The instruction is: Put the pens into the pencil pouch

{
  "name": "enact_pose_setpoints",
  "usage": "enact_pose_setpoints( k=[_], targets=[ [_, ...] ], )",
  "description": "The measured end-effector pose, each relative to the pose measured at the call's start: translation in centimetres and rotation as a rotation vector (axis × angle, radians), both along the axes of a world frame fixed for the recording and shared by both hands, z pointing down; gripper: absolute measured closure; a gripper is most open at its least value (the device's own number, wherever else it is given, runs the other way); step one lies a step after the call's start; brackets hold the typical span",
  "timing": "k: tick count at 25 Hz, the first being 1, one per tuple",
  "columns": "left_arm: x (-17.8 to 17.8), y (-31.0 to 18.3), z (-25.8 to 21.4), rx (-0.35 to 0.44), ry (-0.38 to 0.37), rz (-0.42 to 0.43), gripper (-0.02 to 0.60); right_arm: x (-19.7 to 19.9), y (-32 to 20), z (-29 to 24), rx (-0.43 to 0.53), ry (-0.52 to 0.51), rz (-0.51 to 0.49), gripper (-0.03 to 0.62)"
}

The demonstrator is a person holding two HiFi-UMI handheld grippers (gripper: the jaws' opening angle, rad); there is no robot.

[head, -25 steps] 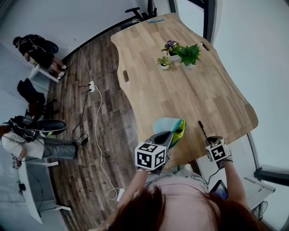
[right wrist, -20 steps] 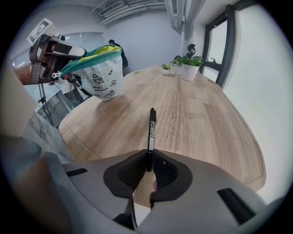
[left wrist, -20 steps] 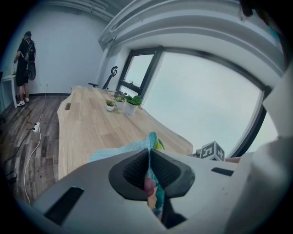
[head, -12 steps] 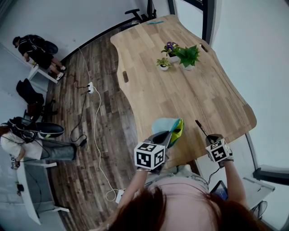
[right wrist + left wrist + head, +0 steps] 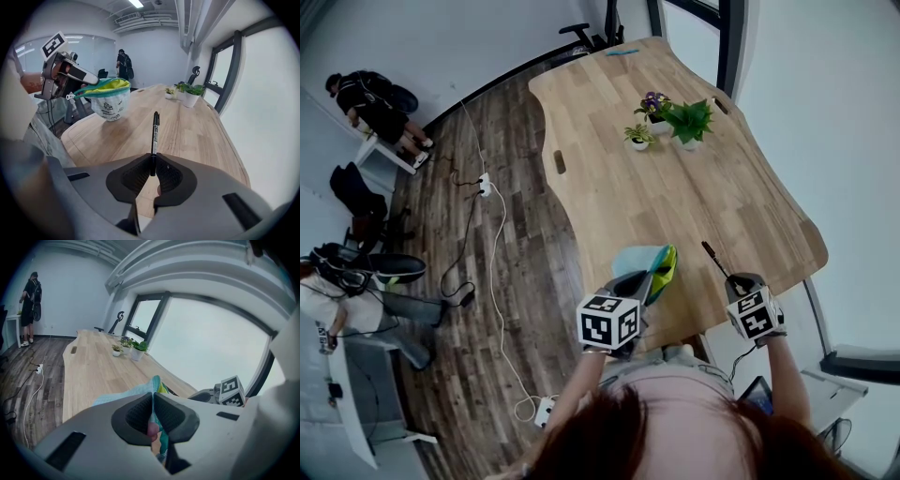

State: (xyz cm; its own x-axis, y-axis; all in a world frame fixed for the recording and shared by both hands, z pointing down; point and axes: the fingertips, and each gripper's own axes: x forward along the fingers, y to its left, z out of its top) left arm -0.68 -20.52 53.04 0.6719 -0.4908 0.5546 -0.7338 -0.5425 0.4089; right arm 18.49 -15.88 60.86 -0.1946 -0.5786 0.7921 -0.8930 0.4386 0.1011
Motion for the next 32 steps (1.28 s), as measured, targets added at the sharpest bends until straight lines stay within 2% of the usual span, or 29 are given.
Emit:
enact_pose_setpoints(
  k=[16,25,32],
  targets=[
    [-0.5,-0.6,-0.1,0.012,0.025,-0.003,0.566,-2.8,-1.1,-6.1,0.103,0.048,-0.117,0.562],
    [-0.4,-0.9,-0.1,0.02,0.03,0.015,0.566,-4.9,-1.0,-8.5,0.126,0.065,-0.194,0.562],
    [-0.1,-1.0,0.1,0.024,0.03,0.022,0.566,-6.4,-0.7,-9.1,0.108,0.107,-0.283,0.562]
  ],
)
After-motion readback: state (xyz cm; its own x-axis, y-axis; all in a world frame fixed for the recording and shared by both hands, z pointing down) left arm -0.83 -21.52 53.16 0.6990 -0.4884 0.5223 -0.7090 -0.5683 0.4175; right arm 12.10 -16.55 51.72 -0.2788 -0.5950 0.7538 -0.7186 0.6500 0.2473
